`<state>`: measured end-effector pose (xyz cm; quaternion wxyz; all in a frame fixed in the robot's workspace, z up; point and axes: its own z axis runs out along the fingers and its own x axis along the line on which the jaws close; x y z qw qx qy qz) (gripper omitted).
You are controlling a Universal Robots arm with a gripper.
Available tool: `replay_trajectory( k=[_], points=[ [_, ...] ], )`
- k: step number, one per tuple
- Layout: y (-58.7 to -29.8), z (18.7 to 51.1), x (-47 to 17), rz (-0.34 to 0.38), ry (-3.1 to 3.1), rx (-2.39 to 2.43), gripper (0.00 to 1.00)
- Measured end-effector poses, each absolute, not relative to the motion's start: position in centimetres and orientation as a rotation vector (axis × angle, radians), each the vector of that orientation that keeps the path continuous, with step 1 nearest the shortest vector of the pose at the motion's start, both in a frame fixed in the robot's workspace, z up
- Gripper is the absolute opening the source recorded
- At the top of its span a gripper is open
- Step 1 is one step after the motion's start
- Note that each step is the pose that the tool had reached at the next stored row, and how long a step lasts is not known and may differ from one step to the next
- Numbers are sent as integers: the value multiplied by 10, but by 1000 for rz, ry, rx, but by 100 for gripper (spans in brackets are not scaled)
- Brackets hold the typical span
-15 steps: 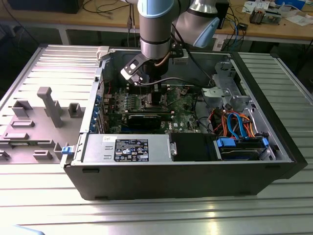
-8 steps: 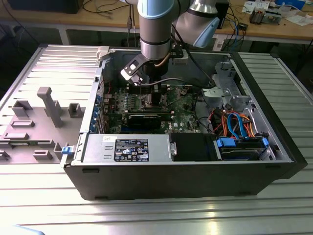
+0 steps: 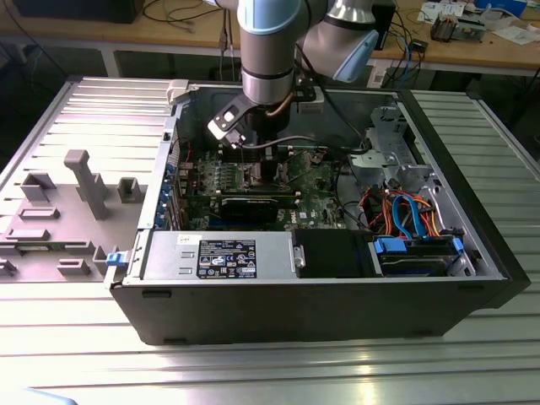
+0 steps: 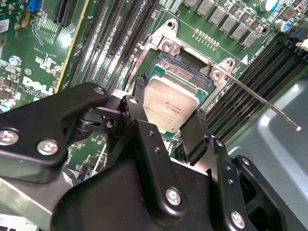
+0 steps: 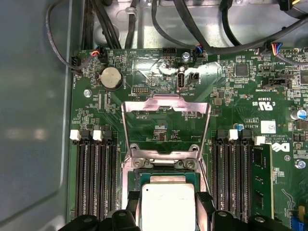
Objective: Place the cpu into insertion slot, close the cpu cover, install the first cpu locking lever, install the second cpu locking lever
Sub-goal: 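Place the cpu into insertion slot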
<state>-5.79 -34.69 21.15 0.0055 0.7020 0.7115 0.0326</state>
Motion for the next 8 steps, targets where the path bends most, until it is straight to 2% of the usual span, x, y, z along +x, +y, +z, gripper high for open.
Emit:
replay_trajectory(
  k=[8],
  points=[
    [-347, 204, -58, 95, 2229, 2202, 55]
  ],
)
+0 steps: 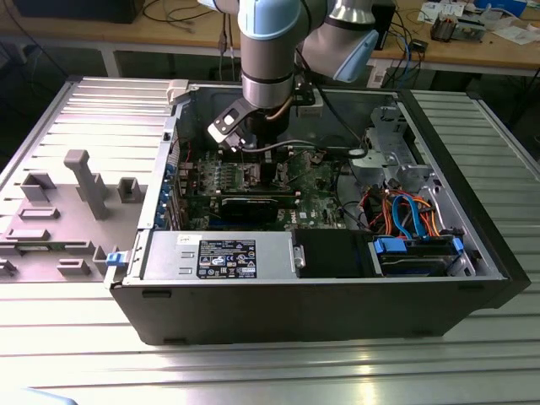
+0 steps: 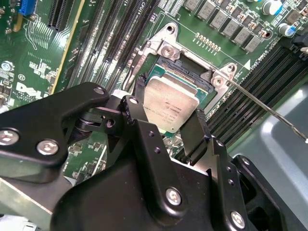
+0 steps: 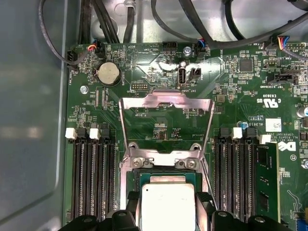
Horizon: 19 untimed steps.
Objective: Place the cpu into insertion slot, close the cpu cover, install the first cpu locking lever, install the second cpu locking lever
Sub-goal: 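Place the cpu into insertion slot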
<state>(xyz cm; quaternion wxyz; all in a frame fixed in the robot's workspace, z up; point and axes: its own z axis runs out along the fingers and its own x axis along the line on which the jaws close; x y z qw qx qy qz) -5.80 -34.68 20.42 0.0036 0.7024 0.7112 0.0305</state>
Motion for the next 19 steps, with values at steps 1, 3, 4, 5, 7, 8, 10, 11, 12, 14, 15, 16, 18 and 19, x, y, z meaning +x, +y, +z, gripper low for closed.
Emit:
replay_trajectory(
  k=[1, 3, 4, 5, 7, 8, 10, 11, 12, 14, 15, 16, 18, 19],
  points=[
    [-347, 204, -58, 95, 2227, 2204, 55],
    [-347, 204, -58, 95, 2227, 2204, 55],
    [-347, 203, -58, 96, 2227, 2204, 55],
    [-347, 203, -58, 96, 2227, 2204, 55],
    [-347, 202, -58, 95, 2227, 2204, 55],
    [-347, 202, -58, 95, 2227, 2204, 55],
    [-347, 201, -58, 93, 2228, 2205, 55],
    [-346, 200, -58, 93, 2228, 2205, 55],
    [-346, 200, -58, 92, 2228, 2205, 55],
    [-346, 200, -58, 92, 2228, 2206, 55],
    [-346, 200, -58, 91, 2228, 2206, 55],
    [-346, 200, -58, 92, 2228, 2206, 55],
    [-346, 200, -58, 92, 2228, 2206, 55],
    [-346, 200, -58, 92, 2228, 2206, 55]
  ],
)
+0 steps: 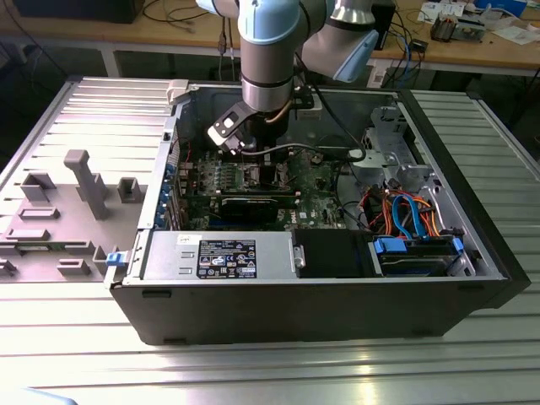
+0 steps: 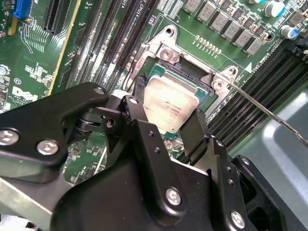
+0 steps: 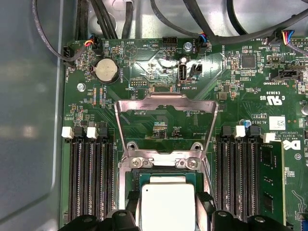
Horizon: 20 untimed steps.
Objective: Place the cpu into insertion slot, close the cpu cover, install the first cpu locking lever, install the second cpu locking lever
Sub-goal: 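Place the cpu into insertion slot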
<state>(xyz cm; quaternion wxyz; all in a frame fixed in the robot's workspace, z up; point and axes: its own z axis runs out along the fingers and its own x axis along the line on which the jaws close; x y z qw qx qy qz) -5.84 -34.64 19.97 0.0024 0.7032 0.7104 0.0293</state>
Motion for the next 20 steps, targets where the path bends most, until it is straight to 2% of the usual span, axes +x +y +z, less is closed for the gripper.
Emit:
replay_trajectory(
  k=[2, 4, 10, 11, 13, 20],
  points=[
    [-346, 200, -58, 93, 2228, 2206, 55],
    [-346, 200, -58, 92, 2228, 2206, 67],
    [-346, 200, -58, 91, 2227, 2207, 67],
    [-346, 200, -58, 92, 2227, 2207, 66],
    [-346, 200, -58, 92, 2227, 2207, 53],
    [-346, 200, -58, 92, 2227, 2207, 53]
  ],
)
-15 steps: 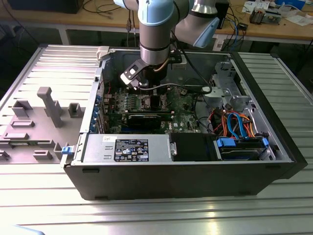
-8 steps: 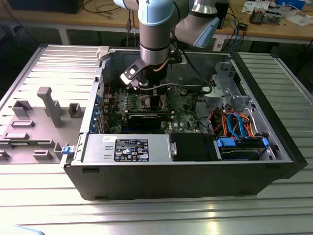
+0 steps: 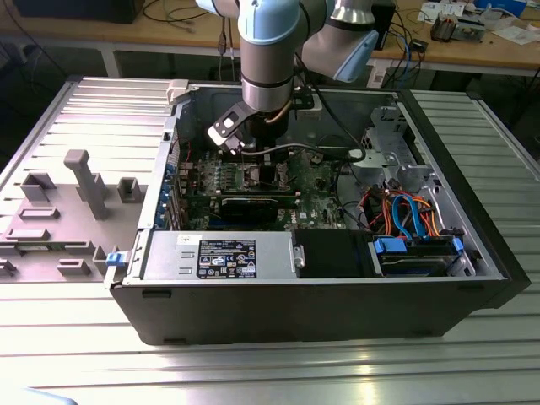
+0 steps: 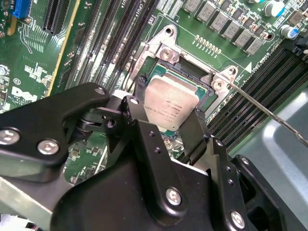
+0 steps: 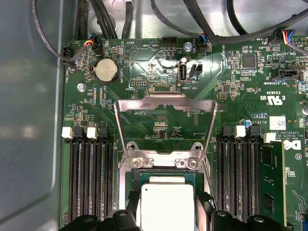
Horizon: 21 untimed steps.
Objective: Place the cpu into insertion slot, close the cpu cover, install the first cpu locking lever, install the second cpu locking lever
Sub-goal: 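Place the cpu into insertion slot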
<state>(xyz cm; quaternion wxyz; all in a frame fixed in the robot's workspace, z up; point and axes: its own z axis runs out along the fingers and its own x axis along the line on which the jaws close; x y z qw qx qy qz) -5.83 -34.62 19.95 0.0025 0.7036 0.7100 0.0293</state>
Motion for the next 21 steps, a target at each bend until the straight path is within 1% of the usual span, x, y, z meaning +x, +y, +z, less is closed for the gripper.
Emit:
replay_trajectory(
  k=[2, 3, 21],
  points=[
    [-346, 199, -58, 92, 2227, 2207, 55],
    [-346, 199, -58, 92, 2227, 2207, 61],
    [-343, 199, -58, 92, 2227, 2207, 61]
  ],
)
